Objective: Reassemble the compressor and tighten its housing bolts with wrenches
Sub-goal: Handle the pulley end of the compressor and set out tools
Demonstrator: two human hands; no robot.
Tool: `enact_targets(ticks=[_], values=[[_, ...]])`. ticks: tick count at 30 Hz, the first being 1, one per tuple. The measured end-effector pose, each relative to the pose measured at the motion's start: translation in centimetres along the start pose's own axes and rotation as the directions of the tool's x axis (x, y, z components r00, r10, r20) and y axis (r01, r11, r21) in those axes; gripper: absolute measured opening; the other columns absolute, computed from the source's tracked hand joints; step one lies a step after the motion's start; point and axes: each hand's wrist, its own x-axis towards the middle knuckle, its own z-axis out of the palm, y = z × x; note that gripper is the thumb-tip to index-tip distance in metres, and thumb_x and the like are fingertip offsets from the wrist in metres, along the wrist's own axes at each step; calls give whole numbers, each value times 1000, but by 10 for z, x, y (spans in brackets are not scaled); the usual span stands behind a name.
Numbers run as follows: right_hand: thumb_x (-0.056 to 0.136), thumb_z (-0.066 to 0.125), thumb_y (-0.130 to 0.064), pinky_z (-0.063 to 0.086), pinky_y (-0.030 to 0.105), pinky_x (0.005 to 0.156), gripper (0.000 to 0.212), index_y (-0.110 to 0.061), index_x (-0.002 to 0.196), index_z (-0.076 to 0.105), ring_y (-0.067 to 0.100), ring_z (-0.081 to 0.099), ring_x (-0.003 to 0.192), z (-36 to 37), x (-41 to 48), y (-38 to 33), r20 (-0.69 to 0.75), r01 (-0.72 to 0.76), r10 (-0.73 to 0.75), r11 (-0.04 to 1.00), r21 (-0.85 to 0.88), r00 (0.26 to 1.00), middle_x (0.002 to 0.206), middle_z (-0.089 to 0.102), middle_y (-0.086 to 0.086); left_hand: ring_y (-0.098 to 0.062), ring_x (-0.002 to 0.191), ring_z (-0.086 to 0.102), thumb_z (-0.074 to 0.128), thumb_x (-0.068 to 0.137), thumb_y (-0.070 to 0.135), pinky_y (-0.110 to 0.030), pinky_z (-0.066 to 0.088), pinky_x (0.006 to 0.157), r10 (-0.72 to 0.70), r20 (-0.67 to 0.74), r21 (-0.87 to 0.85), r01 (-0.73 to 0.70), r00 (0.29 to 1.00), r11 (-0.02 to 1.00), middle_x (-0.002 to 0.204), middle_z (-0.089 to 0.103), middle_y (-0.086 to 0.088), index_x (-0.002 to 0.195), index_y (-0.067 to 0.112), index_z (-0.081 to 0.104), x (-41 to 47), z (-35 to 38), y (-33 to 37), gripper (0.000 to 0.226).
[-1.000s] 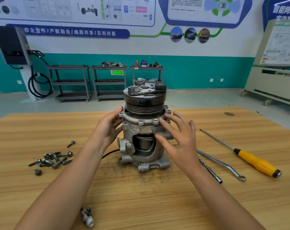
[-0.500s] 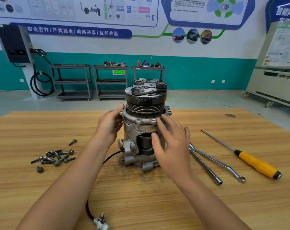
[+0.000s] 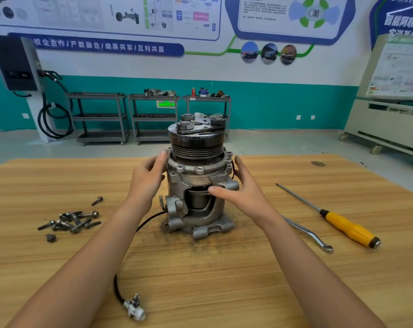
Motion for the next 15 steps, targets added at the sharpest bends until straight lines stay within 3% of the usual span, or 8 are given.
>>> enact_targets(ticks=[3,6,7,11,15], values=[[68,83,-31,25,26,111,108,-26,150,13,6,22,139,-5,12,3,55,56,-57,998,13,997,154,21,-11,-12,100,62,48,95,36,-27,49,84,-17,-21,-34,16,1000,999,103,69,-1,98,20,65,1,0,1,24],[66,84,-21,29,3,94,90,-49,132,29,-4,32,124,-11,18,0,119,110,-109,994,-2,987,137,34,-29,-6,92,63,49,94,36,-22,48,73,-9,-12,-21,8,1000,1000,93,70,7,90,24,67,1,1,1,22],[66,85,-19,31,4,94,88,-52,126,30,-4,34,123,-12,20,0,139,127,-122,992,-25,983,135,37,-28,-6,91,63,50,94,36,-23,48,74,-19,-16,-24,18,1000,1000,90,71,7,88,24,67,3,0,2,22],[65,85,-19,27,36,113,101,-32,144,23,12,27,136,-14,23,0,155,164,-149,983,-87,976,150,28,-6,-15,101,61,53,92,38,-35,46,92,-78,22,-9,78,997,997,100,69,-2,97,16,66,8,-6,3,26],[69,83,-19,28,42,113,105,-29,149,17,13,24,139,-14,20,2,175,152,-142,987,-43,974,153,23,-7,-20,105,60,54,91,39,-42,43,100,-118,36,-14,118,992,993,103,68,-4,97,15,66,10,-7,4,28]])
